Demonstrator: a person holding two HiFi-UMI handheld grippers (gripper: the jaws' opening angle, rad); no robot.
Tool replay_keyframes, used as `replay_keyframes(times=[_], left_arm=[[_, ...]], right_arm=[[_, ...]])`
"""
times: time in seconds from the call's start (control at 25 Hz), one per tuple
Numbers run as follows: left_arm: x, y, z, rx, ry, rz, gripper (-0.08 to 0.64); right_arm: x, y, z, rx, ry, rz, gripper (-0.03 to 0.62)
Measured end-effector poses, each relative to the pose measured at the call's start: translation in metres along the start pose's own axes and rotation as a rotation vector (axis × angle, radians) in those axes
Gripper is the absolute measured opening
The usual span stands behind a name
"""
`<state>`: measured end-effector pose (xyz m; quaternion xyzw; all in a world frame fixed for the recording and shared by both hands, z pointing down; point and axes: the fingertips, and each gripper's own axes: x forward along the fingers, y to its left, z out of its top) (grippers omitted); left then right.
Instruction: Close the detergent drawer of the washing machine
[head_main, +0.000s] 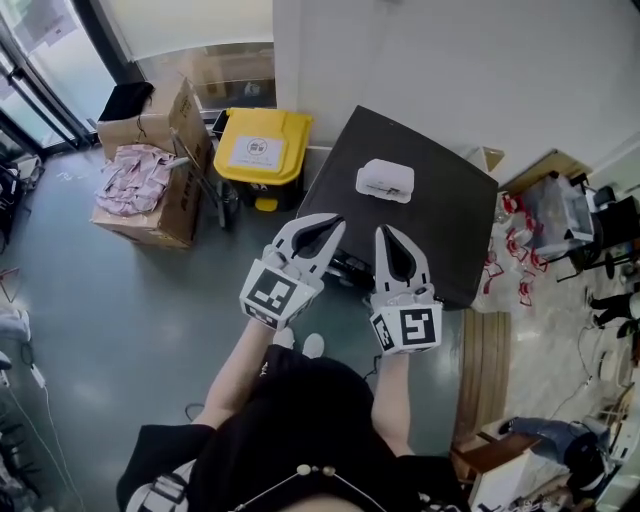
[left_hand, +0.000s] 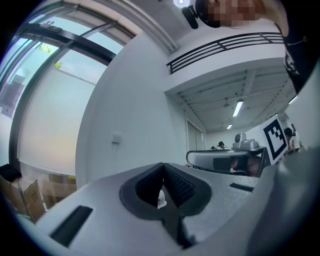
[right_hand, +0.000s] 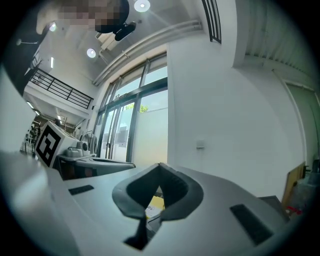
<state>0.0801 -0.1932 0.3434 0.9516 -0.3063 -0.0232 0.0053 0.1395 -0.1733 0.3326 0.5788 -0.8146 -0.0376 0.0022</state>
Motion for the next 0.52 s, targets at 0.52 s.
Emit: replay_keyframes(times=[0.52], left_arm=[[-0.013,-0.012,0.006,0.008,-0.002,-0.003,0.006]], right_arm=[[-0.021,-0.002,0.004,-0.02,0.006,-0.031,0.002]])
